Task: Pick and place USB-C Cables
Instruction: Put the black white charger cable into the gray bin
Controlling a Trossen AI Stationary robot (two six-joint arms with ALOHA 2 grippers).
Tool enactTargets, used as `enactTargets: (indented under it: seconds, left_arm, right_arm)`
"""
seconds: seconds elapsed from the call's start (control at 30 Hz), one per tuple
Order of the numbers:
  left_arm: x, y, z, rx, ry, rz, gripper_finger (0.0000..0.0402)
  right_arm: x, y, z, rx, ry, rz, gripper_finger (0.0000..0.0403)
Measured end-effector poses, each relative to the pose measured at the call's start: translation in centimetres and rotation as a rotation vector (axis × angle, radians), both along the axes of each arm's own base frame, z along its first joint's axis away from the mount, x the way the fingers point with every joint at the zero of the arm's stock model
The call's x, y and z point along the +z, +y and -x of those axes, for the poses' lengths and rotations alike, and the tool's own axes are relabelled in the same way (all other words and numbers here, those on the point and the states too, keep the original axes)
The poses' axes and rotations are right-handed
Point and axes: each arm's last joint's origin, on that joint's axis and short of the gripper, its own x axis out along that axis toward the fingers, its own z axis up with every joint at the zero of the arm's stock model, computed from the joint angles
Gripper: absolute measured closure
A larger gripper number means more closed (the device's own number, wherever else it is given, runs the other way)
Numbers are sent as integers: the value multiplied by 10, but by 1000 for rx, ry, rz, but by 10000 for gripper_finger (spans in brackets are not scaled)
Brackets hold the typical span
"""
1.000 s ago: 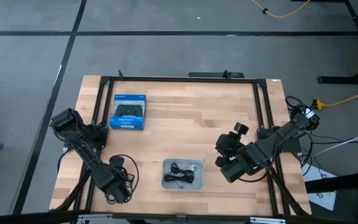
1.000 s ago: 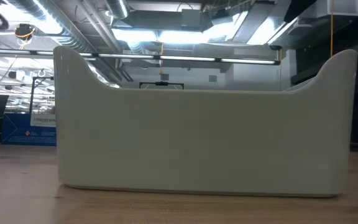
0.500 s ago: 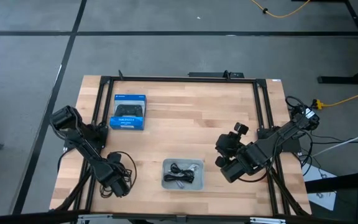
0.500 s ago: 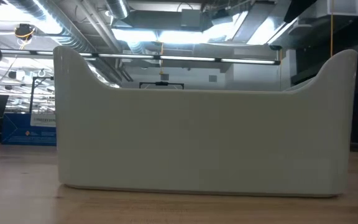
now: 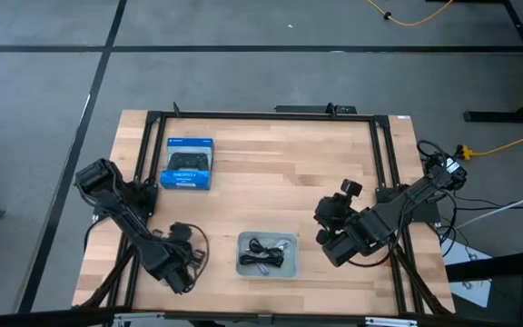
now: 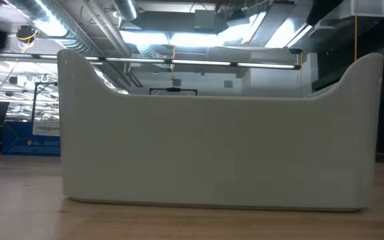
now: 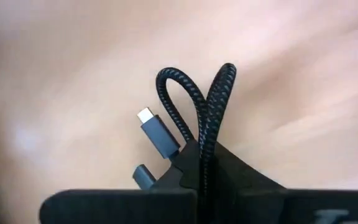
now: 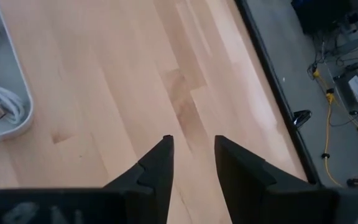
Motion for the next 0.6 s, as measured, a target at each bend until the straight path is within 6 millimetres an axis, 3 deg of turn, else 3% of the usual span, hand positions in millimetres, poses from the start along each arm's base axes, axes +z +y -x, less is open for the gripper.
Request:
enactTargets:
  seconds: [0.2,0.37,0.6]
  left_arm:
    - [49,-19,-27,-215,-291,-162,398]
    - [80,-29,-61,-419,-493,-281,399]
    - [121,-14,-114,-637,-547,-404,400]
  right_arm:
    - [-1,0,1,-1,30,-20,282]
    - [-1,0,2,-3,38,-22,282]
    - [-1,0,2,-4,41,-25,282]
